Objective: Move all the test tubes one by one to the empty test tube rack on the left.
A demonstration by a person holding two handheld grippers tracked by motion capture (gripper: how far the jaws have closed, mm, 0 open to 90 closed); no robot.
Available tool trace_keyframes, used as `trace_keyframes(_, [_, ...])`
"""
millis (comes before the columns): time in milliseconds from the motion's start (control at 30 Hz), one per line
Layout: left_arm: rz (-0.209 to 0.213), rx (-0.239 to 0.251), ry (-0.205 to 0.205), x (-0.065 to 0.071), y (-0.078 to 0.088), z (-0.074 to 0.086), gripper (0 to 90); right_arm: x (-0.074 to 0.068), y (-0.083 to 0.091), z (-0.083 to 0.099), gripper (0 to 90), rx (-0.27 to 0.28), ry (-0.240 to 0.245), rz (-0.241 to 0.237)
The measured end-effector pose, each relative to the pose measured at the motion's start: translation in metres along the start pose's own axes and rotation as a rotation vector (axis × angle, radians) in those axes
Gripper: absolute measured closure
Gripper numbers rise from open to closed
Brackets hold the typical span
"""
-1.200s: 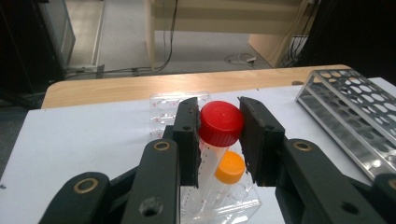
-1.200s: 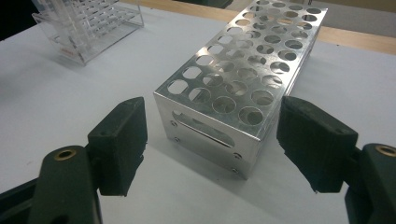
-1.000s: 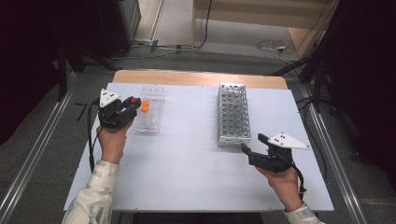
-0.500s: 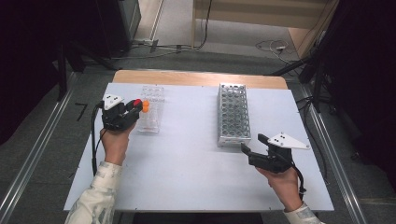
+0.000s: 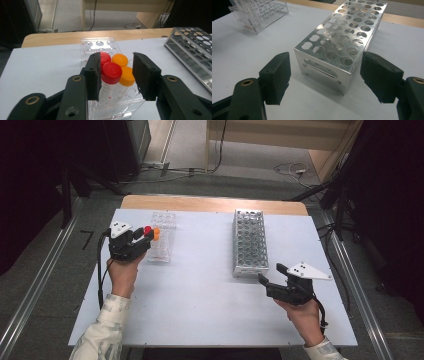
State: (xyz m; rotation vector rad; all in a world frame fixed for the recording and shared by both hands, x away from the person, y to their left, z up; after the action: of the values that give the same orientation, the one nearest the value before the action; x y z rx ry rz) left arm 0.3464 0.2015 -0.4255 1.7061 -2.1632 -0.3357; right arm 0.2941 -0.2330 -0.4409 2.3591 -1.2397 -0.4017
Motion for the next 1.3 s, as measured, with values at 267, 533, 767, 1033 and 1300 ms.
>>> trace_keyframes(267, [-0.027,0.022,0.004,0.004,0.009,-0.002,43.2,0.001,0.0,0.0,23.2,0.004,0.004,0.002])
trace_keyframes(533, [-0.023,0.012,0.02,0.006,0.02,0.001,30.0,0.005,0.0,0.001,23.3,0.005,-0.002,0.015])
trace_keyframes(767, [-0.019,0.006,0.026,0.011,0.031,0.012,23.3,0.012,0.004,0.005,23.2,0.009,-0.007,0.036])
trace_keyframes(1033, [-0.062,0.034,0.006,0.016,0.054,0.028,17.8,0.025,0.013,0.011,23.2,0.021,-0.017,0.069])
trace_keyframes(1300, [-0.103,0.021,0.013,0.004,0.079,0.053,16.9,0.053,0.034,0.027,23.2,0.04,-0.058,0.14])
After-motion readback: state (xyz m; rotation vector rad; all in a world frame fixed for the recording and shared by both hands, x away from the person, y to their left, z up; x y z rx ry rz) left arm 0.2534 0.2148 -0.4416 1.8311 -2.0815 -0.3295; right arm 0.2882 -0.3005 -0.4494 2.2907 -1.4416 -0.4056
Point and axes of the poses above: each handheld gripper's, and its own axes: y roughly backward along the jaws, z roughly out of its underside, x roughly to its right, the point moved 3 cm from there along -y, roughly forward along the jaws
